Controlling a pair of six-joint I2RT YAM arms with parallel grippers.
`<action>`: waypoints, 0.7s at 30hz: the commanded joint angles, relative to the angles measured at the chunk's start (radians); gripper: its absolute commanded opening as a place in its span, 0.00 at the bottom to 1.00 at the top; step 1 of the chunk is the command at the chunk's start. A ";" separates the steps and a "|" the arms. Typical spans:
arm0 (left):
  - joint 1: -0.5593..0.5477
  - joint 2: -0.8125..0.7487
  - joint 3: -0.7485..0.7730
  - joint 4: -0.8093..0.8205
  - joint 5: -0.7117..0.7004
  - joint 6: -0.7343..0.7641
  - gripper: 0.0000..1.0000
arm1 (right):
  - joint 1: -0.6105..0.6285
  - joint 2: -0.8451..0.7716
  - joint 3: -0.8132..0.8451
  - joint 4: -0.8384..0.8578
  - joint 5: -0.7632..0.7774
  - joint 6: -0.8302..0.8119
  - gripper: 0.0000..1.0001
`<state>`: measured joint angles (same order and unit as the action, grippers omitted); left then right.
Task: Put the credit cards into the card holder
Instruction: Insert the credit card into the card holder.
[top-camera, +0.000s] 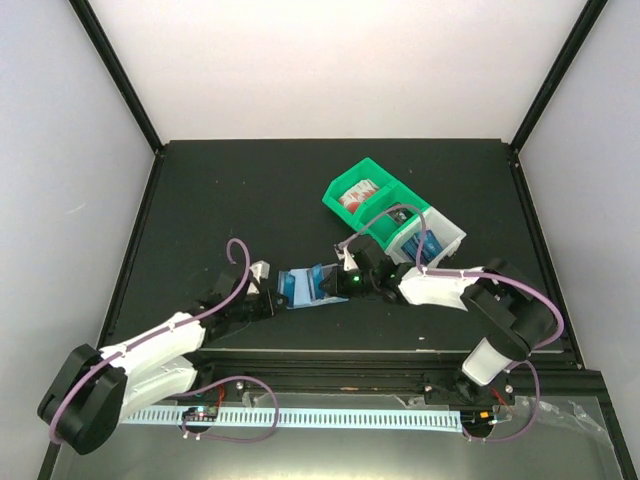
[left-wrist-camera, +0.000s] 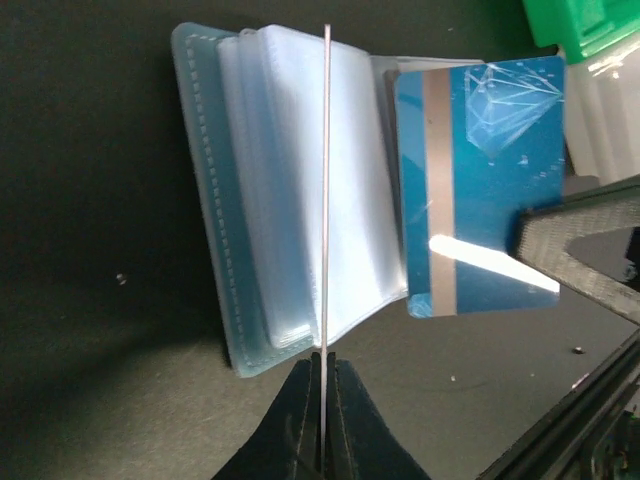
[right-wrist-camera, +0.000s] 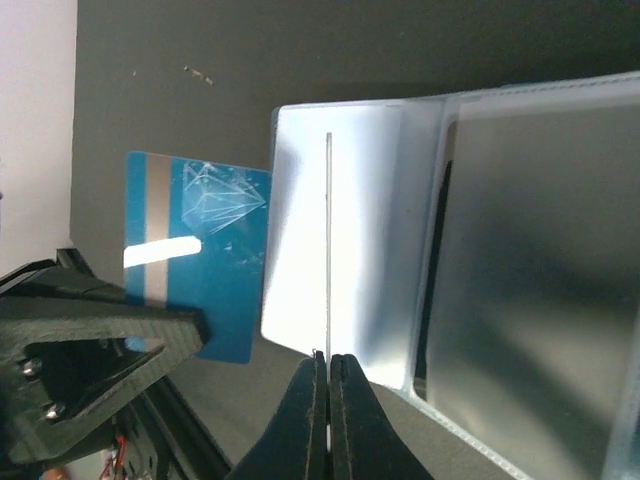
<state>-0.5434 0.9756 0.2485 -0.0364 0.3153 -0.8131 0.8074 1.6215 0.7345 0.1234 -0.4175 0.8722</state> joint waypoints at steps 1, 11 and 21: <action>0.006 -0.011 0.054 0.039 0.038 0.012 0.01 | 0.001 -0.016 -0.032 0.061 0.083 -0.015 0.01; 0.005 -0.083 0.035 0.056 -0.002 -0.001 0.02 | 0.001 -0.013 -0.070 0.076 0.126 -0.028 0.01; 0.005 0.039 0.036 0.104 -0.076 0.032 0.02 | -0.003 0.071 -0.060 0.139 0.073 0.033 0.01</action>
<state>-0.5434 0.9863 0.2672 0.0170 0.2874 -0.8104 0.8074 1.6600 0.6697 0.2306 -0.3428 0.8764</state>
